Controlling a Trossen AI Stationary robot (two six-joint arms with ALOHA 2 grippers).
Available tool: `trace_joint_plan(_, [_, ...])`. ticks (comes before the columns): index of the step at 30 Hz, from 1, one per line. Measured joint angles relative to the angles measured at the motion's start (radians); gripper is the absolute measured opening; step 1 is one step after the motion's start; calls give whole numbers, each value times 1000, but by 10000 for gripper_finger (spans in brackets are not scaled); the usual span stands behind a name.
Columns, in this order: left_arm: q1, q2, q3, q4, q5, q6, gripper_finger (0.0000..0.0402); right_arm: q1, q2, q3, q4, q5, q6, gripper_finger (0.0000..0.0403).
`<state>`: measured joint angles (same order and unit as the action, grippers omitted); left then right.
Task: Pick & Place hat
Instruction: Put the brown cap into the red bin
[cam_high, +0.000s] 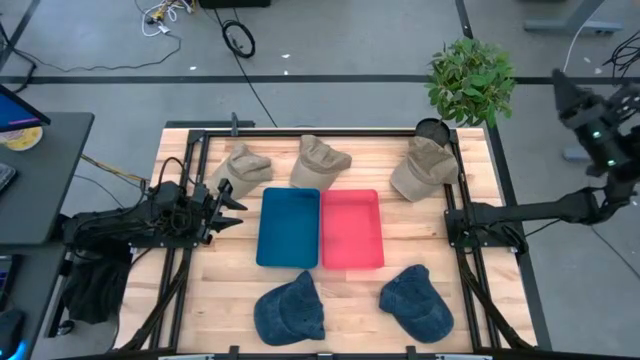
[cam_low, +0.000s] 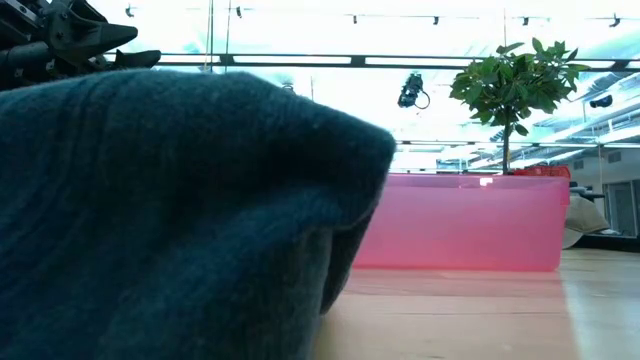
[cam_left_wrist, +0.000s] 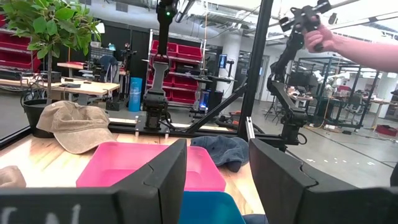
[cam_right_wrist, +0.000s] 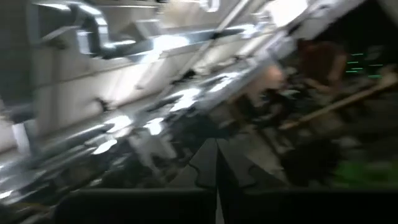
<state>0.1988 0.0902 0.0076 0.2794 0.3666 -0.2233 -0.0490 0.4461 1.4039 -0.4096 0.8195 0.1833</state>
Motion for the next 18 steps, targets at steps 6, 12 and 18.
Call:
trace_joint_plan(6, [0,0,0,0,0,0,177,0,0,89,-166,344,23,2])
trace_joint_plan(12, [0,0,0,0,0,0,177,0,-2,116,-297,642,77,1])
trace_joint_plan(18, [0,0,0,0,0,0,177,32,-54,179,-409,707,174,1])
